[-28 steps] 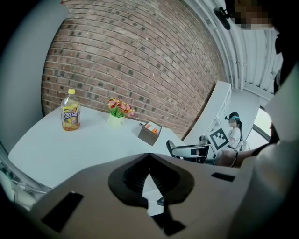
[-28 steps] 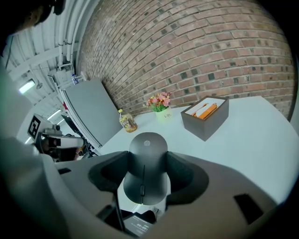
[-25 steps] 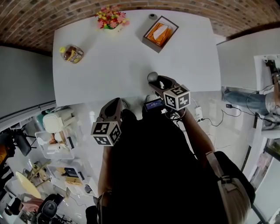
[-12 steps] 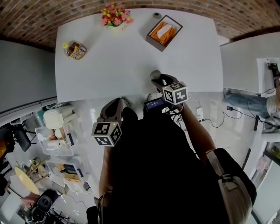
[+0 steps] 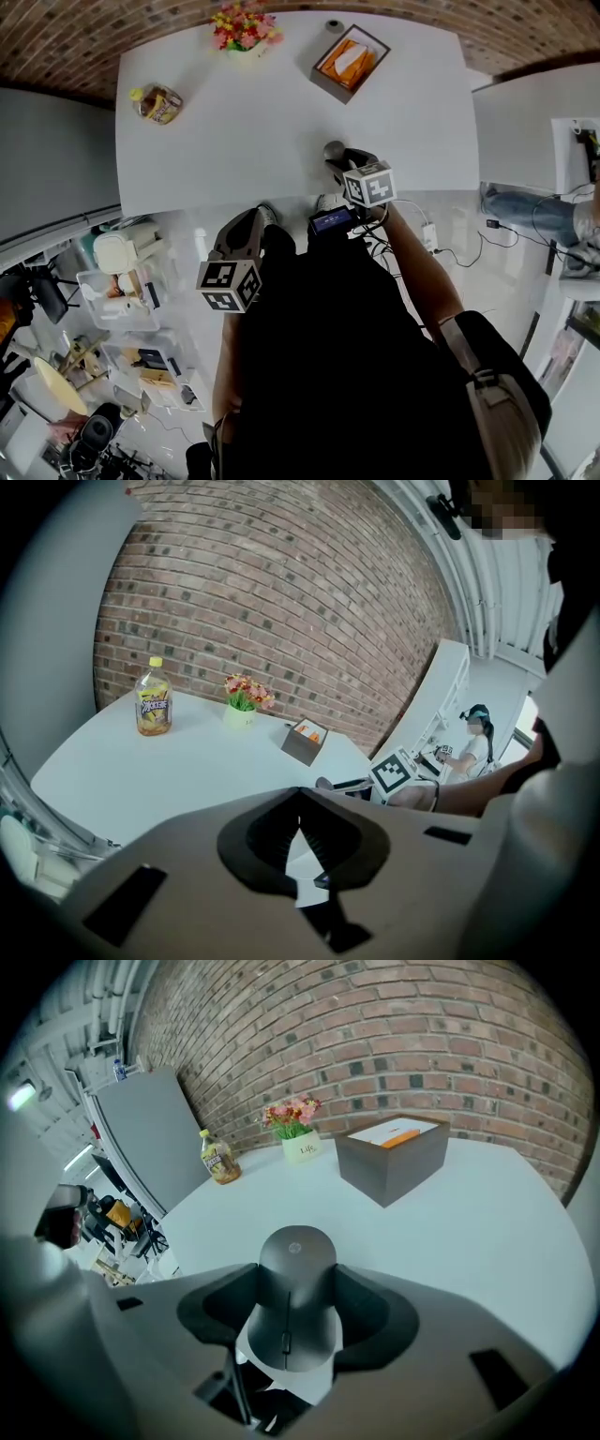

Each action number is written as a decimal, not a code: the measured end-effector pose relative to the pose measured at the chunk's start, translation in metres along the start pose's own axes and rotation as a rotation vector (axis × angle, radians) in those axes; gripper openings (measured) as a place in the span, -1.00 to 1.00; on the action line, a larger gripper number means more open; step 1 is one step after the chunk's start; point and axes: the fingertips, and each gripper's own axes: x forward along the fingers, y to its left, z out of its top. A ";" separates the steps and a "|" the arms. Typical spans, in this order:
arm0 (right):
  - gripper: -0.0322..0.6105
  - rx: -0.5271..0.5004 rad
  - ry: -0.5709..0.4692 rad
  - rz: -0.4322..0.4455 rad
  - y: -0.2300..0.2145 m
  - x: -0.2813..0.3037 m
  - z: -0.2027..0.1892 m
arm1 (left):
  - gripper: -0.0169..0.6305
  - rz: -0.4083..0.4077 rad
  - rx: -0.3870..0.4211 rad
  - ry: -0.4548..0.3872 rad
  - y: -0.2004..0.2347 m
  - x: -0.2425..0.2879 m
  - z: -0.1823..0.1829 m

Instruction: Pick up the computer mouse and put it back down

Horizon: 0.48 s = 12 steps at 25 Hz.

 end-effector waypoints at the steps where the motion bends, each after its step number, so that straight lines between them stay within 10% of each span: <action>1: -0.05 -0.001 0.007 -0.005 -0.002 0.002 -0.002 | -0.92 -0.002 0.001 0.003 -0.001 0.000 -0.001; 12: -0.05 -0.039 0.076 -0.050 -0.016 0.026 -0.016 | -0.92 -0.010 -0.003 0.013 -0.007 0.003 -0.004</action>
